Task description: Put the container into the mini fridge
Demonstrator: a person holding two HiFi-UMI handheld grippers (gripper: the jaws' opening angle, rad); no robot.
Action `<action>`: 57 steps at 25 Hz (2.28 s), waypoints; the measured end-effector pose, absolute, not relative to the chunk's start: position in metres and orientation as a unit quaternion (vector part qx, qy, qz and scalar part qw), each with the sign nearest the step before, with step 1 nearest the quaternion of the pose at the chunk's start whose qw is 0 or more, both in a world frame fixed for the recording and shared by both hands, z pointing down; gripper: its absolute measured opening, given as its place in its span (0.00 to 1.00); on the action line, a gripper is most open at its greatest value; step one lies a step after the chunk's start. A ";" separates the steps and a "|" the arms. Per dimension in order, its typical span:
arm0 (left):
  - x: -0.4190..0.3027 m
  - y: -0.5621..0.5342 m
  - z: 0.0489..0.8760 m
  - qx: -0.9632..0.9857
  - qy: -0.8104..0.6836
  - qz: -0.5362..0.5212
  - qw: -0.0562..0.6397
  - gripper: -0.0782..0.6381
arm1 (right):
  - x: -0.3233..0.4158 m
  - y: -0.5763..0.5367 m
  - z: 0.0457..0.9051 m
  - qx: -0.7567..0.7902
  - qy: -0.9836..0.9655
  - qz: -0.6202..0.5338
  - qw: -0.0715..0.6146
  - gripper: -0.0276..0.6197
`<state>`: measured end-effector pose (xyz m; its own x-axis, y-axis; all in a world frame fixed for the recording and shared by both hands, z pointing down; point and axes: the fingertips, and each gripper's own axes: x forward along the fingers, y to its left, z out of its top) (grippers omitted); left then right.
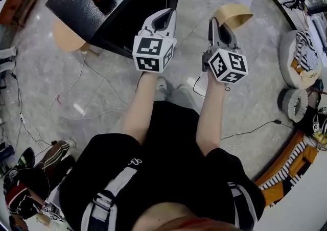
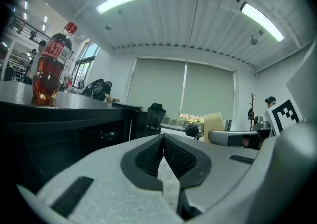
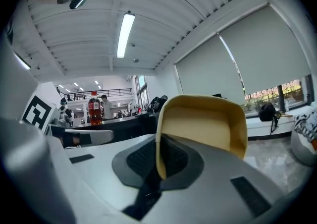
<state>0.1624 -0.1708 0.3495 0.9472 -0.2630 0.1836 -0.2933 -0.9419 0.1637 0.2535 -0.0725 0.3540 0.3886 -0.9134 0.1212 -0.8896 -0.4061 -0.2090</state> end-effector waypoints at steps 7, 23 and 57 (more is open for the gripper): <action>0.146 -0.207 0.406 0.965 -0.187 0.111 0.146 0.12 | 0.240 -0.116 0.410 -0.799 0.579 -0.161 0.027 0.06; 0.047 -0.233 0.529 0.887 -0.349 0.174 0.247 0.12 | 0.139 -0.185 0.558 -0.622 0.731 -0.229 -0.161 0.06; -0.084 -0.200 0.553 0.823 -0.459 0.184 0.281 0.12 | 0.044 -0.297 0.760 -0.202 0.788 0.031 -0.581 0.10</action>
